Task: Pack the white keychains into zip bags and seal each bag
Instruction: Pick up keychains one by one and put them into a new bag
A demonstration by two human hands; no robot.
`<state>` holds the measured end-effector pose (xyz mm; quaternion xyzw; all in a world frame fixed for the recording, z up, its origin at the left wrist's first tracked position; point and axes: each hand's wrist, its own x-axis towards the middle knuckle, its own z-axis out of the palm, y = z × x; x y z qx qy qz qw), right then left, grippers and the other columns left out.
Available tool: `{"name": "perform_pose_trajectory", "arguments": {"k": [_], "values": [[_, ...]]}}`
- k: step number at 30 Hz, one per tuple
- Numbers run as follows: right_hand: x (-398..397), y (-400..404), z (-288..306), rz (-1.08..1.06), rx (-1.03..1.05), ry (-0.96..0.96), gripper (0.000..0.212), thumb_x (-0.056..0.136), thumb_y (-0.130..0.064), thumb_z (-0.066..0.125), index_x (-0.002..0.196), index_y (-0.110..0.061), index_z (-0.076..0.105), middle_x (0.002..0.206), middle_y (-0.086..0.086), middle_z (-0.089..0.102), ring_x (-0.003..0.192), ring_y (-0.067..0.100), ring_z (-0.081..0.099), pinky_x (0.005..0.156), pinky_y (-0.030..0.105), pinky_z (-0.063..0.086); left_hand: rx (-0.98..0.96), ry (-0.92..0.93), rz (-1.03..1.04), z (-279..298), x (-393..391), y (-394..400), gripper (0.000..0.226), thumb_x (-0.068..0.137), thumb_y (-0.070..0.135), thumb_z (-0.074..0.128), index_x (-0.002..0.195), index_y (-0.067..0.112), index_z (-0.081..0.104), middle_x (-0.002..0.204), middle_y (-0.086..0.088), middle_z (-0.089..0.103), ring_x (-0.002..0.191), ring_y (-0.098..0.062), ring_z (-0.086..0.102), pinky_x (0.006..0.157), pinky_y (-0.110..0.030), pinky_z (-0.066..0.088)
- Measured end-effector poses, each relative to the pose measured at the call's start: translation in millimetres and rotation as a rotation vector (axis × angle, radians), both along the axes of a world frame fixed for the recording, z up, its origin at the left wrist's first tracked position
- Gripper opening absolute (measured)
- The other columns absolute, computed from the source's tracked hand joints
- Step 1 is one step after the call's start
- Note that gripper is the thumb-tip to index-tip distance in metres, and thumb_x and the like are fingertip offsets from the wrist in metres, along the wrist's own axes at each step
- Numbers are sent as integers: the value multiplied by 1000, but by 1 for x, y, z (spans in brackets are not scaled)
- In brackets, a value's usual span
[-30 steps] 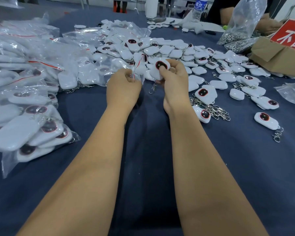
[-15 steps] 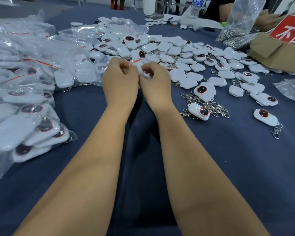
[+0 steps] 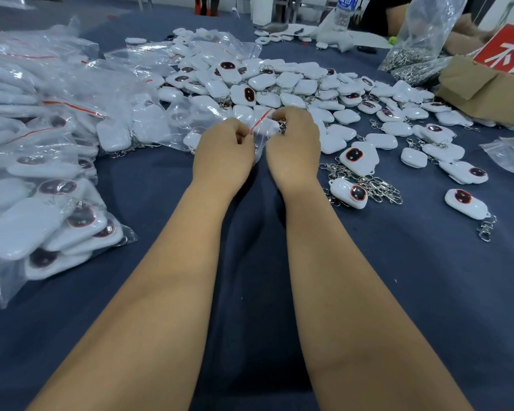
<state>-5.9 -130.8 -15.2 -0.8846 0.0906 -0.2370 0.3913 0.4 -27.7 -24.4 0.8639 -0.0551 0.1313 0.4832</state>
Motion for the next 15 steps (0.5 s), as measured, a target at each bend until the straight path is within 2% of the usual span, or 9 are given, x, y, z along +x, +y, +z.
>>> {"name": "perform_pose_trajectory", "arguments": {"k": [3,5,7,8,10,12,15], "values": [[5,-4,-5,-60,-218,202,55,84,-8,45,138,-11,47,148,11,41,136,28,33,111,43,28,81,-34,66,-3,2,1,12,96,20,52,100,16,63,93,2,66,86,-19,60,61,-25,39],[6,-2,-6,-68,-299,270,43,83,-11,45,125,-15,54,145,10,43,138,27,30,114,45,21,106,-40,105,-4,4,4,15,95,16,51,104,11,62,98,-3,66,90,-21,59,67,-29,40],[6,-1,-5,-76,-316,251,29,81,-9,46,105,-19,60,127,4,55,130,25,35,109,43,23,103,-44,153,-5,5,8,17,94,13,50,107,9,61,100,-7,66,89,-23,57,70,-30,38],[5,-2,-5,-76,-296,228,32,82,-9,48,106,-20,63,120,1,59,127,24,37,104,41,24,95,-51,189,-5,5,10,18,94,12,50,107,8,60,100,-7,65,87,-23,55,69,-29,36],[5,-5,-4,-84,-228,180,41,82,-7,49,117,-22,65,118,-1,62,124,24,40,97,37,28,82,-66,264,-5,6,15,20,93,9,48,111,8,57,100,-6,63,84,-21,50,66,-25,29],[4,-7,-2,-117,-208,103,46,82,-5,50,125,-22,60,127,0,58,123,25,42,96,35,31,46,-83,307,-4,6,17,26,92,5,46,117,9,51,96,-5,59,82,-21,48,61,-23,24],[5,-7,-3,-46,-290,92,60,86,-11,50,145,-21,42,149,2,41,139,26,30,107,38,27,26,-100,311,-3,3,17,28,90,4,44,116,13,48,92,-5,61,81,-25,52,60,-32,28]]}}
